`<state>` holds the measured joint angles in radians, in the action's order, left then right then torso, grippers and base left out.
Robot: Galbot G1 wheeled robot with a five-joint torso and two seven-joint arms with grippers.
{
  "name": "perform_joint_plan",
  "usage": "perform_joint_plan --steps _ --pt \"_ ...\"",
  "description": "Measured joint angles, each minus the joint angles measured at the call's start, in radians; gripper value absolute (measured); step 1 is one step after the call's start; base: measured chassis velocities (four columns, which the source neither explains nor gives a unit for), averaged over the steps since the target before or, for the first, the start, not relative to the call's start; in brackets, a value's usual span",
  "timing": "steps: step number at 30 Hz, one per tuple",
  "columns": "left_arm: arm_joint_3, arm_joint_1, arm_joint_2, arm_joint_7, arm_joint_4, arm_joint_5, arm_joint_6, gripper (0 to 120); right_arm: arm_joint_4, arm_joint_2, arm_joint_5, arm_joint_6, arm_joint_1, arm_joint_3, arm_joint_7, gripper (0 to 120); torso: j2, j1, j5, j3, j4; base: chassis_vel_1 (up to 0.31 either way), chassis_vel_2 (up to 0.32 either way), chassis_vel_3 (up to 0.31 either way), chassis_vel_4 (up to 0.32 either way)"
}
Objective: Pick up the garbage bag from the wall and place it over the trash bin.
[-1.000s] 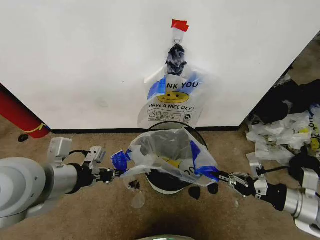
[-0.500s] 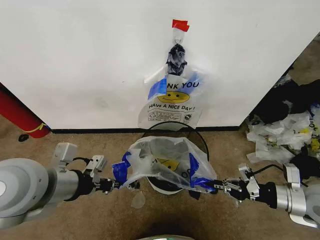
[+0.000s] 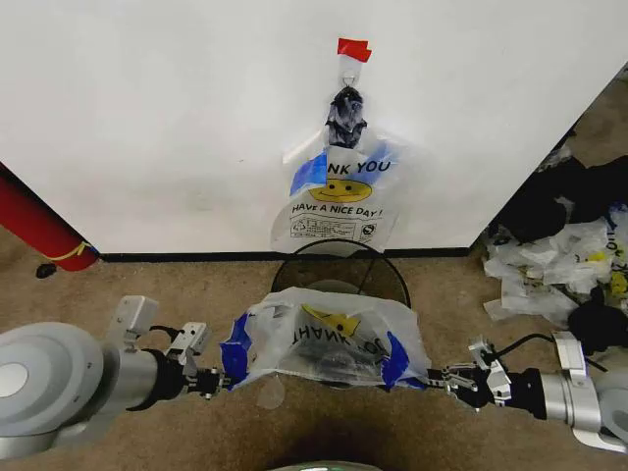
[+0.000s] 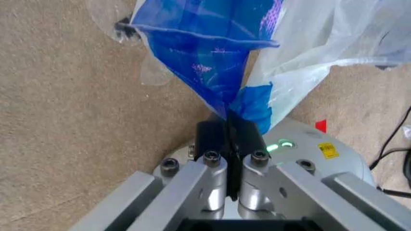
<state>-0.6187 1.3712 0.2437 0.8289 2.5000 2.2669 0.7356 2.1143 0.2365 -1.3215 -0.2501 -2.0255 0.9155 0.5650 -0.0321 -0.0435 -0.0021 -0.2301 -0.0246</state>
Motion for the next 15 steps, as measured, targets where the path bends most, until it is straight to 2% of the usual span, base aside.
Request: perform_joint_plan --steps 6,12,15 --pt "0.071 0.002 0.064 -0.002 0.000 -0.078 0.000 0 0.006 0.013 0.038 0.002 0.017 -0.018 -0.051 0 0.000 0.000 -0.0002 0.000 0.0000 0.000 0.000 0.000 0.000" --pt "0.124 -0.009 0.090 -0.004 0.000 -0.134 0.000 0 0.009 0.031 0.085 -0.002 0.016 -0.025 -0.069 0 0.000 0.000 -0.0001 0.000 0.0000 0.000 0.000 0.000 0.000" --pt "0.157 -0.013 0.107 -0.020 0.000 -0.217 0.000 0 0.009 0.054 0.097 -0.003 0.021 -0.027 -0.086 0 0.000 0.000 0.0000 0.000 0.0000 0.000 0.000 0.000 0.000"
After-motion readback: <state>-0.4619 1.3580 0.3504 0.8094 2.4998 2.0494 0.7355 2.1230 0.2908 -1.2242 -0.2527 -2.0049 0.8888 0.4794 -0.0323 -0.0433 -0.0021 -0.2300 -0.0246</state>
